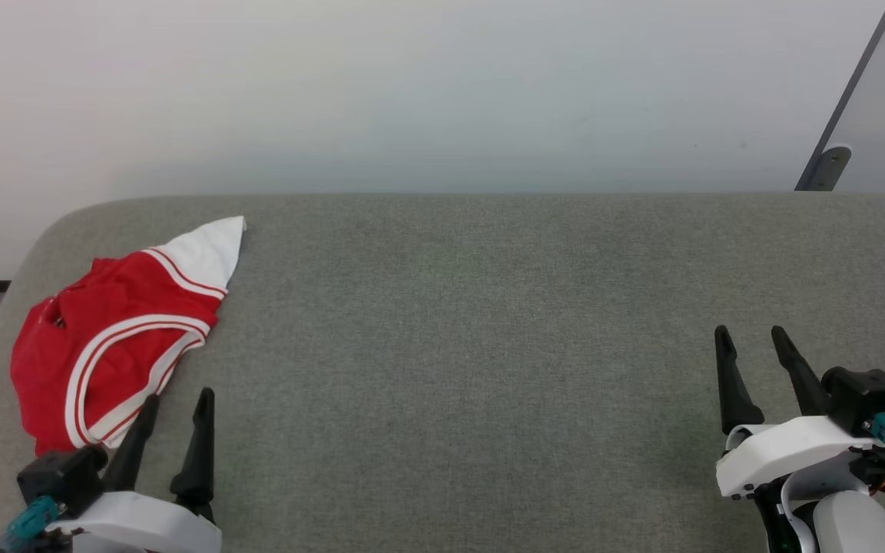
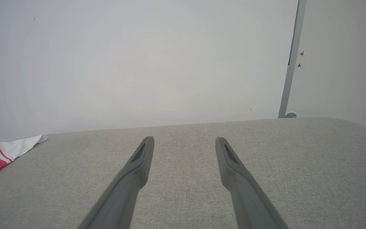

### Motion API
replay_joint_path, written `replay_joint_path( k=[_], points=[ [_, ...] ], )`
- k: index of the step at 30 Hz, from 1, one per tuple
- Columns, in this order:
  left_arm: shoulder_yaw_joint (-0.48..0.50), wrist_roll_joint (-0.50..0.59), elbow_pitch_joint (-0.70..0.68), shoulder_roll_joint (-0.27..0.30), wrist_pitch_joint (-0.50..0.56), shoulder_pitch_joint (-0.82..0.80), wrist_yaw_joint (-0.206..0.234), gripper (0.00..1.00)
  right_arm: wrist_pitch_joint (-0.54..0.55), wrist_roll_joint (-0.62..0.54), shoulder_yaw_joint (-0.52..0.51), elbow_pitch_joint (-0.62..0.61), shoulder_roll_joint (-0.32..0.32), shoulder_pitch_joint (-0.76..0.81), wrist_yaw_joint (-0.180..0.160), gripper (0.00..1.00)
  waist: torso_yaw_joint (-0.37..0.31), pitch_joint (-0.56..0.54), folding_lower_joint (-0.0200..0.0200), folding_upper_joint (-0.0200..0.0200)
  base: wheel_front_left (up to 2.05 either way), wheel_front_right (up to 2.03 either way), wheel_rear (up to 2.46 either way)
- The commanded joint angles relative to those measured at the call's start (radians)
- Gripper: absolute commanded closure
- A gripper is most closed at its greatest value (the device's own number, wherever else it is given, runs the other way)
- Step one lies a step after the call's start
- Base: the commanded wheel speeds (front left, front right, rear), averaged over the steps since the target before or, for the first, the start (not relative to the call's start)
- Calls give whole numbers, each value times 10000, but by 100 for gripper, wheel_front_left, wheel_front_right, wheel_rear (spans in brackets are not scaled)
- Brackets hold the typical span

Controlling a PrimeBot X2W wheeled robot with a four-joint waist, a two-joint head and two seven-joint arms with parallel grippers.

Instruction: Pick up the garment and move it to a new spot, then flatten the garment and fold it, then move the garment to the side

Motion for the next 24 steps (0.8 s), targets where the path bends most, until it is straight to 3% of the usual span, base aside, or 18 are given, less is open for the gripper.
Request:
replay_joint_path(
  k=[1, 24],
  points=[
    [-5, 231, -20, 118, -102, -4, 14, 0, -96, -187, -33, -104, -29, -211, -9, 0, 3, -4, 0, 0, 0, 0, 0],
    [-182, 1366, 250, 413, -585, 101, 18, 0, -585, -1388, -268, -132, -35, -346, -12, 0, 49, 8, 0, 0, 0, 0, 0]
  ],
)
